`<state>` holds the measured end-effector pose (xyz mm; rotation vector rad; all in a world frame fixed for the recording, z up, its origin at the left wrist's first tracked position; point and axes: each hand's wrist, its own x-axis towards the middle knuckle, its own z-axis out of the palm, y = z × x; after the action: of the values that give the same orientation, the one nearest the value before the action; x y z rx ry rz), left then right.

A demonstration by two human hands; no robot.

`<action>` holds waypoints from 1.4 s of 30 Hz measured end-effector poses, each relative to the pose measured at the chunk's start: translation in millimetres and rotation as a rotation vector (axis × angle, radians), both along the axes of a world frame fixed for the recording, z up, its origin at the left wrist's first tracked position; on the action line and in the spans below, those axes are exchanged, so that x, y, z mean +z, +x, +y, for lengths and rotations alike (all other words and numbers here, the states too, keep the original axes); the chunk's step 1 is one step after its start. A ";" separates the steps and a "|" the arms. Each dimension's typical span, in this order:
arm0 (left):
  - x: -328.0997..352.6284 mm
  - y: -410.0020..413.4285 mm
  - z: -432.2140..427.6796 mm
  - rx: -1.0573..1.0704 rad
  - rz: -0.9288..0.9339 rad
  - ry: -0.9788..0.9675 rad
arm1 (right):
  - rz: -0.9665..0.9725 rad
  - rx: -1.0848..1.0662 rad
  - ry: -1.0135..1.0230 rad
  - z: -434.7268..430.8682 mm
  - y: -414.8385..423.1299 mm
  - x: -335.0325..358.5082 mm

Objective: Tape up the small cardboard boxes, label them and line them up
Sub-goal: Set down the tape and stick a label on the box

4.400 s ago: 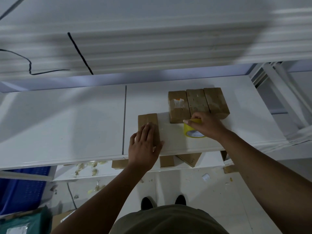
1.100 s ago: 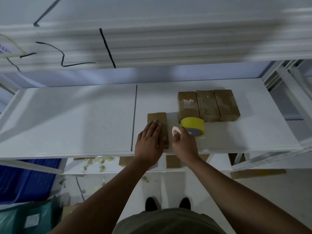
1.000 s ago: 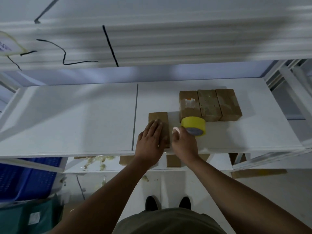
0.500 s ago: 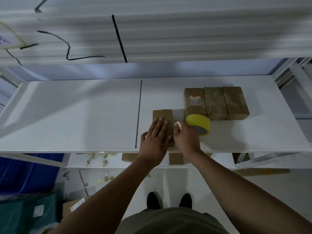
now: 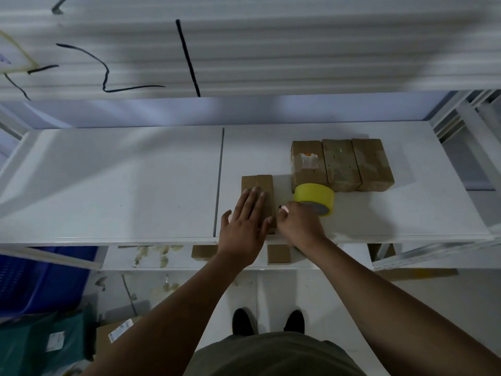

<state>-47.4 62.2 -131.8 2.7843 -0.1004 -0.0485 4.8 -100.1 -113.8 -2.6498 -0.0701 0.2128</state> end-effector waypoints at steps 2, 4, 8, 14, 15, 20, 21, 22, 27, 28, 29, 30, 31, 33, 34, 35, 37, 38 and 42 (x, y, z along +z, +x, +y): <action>0.9 -0.4 -0.4 0.008 -0.006 0.002 | 0.023 0.016 -0.009 -5.4 -4.2 0.4; 2.2 -0.5 -0.8 0.016 -0.007 0.008 | 0.068 0.023 -0.019 -9.9 -8.9 0.5; 6.2 -2.5 0.6 0.032 -0.029 0.025 | 0.256 0.055 -0.046 -20.0 -14.7 -3.1; 12.9 -3.1 5.8 -0.002 -0.038 0.042 | 0.138 0.126 -0.252 -22.4 -18.6 -1.3; 13.0 -2.1 7.2 -0.012 -0.046 0.049 | 0.110 0.114 -0.287 -21.6 -17.7 1.3; 11.9 2.8 20.3 0.052 -0.038 -0.018 | 0.019 0.072 -0.252 -23.3 -13.1 -1.4; 11.3 3.6 24.7 0.068 -0.024 -0.037 | -0.013 0.063 -0.234 -23.5 -14.2 -1.7; 11.3 3.8 28.7 0.066 -0.017 -0.047 | -0.048 0.049 -0.211 -22.6 -16.2 -0.5; 9.6 1.5 31.5 0.132 0.006 -0.133 | -0.128 0.041 0.112 -7.3 -19.2 8.0; 6.6 0.5 28.8 0.187 0.033 -0.238 | -0.142 0.044 0.183 -2.5 -18.3 8.8; 6.1 -1.0 25.3 0.256 0.066 -0.373 | -0.147 0.045 0.254 3.1 -16.9 11.2; 3.1 -1.8 22.6 0.331 0.099 -0.519 | -0.145 0.041 0.314 9.3 -15.8 14.7; 1.1 -2.9 20.5 0.400 0.123 -0.644 | -0.139 0.034 0.357 16.5 -15.8 18.8; -1.1 -5.6 17.8 0.494 0.140 -0.797 | -0.098 -0.001 0.405 31.6 -17.2 22.8; -2.3 -7.2 16.3 0.520 0.131 -0.845 | -0.049 -0.008 0.409 38.7 -19.1 24.5; -2.8 -8.9 14.9 0.543 0.127 -0.889 | 0.011 -0.005 0.410 45.6 -21.6 27.2; -1.2 -12.5 11.7 0.561 0.103 -0.960 | 0.104 0.029 0.427 57.2 -27.0 30.0; -1.1 -13.8 10.5 0.556 0.081 -0.989 | 0.142 0.038 0.445 62.0 -28.6 28.9; 17.0 -17.4 4.7 0.528 -0.017 -1.102 | 0.190 -0.100 0.621 70.6 -29.5 31.9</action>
<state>-64.7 66.9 -114.9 1.6373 0.4632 0.1271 -24.7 -29.5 -81.9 -2.0002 0.0520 0.3448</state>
